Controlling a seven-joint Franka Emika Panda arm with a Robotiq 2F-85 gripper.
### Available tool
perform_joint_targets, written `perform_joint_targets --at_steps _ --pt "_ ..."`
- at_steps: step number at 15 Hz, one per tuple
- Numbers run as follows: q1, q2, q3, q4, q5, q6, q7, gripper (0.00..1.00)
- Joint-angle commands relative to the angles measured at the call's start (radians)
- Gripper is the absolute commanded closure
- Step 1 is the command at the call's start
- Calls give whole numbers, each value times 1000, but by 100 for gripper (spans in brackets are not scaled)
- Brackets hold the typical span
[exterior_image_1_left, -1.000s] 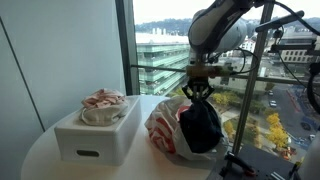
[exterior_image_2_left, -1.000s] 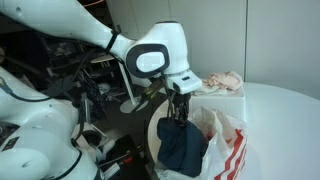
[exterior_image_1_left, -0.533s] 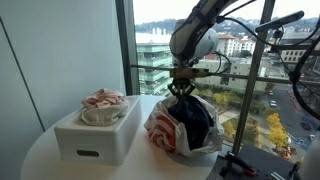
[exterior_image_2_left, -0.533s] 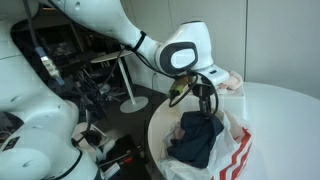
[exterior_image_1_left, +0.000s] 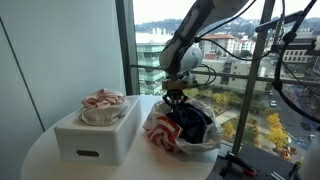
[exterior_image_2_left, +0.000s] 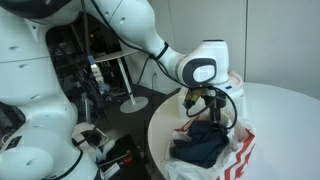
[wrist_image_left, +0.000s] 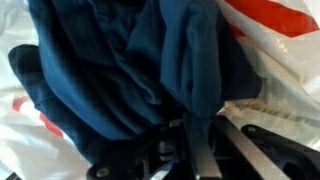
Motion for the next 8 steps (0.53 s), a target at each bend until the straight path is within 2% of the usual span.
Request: perform_joint_targets --at_steps 1,4,8 --pt "46 123 -34 91 32 35 -13 97" --pt "74 194 -56 161 38 28 13 97" --pt "97 191 -55 201 88 146 4 97"
